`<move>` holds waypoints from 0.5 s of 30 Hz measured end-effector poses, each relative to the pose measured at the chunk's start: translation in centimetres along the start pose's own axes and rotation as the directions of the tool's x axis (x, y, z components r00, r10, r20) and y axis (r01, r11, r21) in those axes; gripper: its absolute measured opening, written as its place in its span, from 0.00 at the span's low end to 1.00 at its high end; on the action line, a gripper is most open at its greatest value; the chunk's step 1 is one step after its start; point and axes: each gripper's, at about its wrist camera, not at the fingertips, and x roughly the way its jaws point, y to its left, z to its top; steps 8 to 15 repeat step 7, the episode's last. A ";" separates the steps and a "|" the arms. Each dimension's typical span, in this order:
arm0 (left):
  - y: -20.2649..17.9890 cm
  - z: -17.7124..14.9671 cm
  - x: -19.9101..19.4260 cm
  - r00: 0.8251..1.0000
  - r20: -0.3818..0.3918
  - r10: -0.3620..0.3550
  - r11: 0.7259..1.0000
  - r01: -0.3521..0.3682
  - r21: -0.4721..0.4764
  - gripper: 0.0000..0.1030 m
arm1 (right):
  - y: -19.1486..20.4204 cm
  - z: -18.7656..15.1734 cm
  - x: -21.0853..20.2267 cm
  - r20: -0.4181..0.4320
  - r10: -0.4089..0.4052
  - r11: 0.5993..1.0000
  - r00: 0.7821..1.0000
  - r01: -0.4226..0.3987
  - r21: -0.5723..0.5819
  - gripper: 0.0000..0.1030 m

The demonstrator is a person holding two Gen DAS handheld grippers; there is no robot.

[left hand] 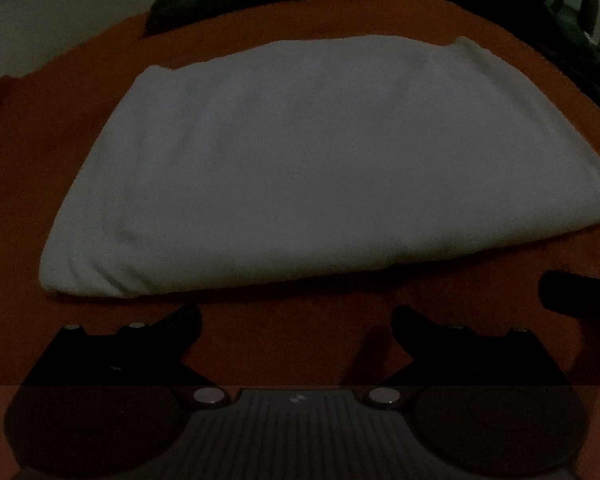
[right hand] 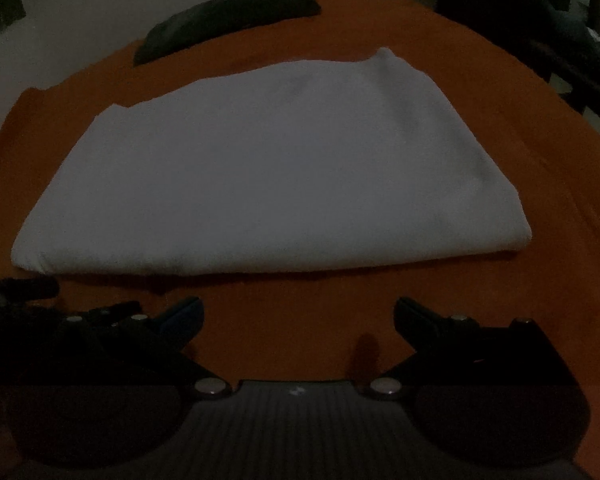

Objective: Fold clothes

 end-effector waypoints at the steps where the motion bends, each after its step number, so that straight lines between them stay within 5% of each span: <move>1: 0.1 0.1 0.2 1.000 -0.004 0.001 1.000 -0.001 -0.006 1.00 | 0.2 -0.1 0.0 -0.003 -0.001 1.000 1.000 0.001 -0.007 1.00; 15: 0.9 0.7 1.3 1.000 -0.007 0.014 1.000 -0.014 -0.008 1.00 | 0.4 -0.4 0.6 -0.019 0.006 1.000 1.000 -0.007 -0.025 1.00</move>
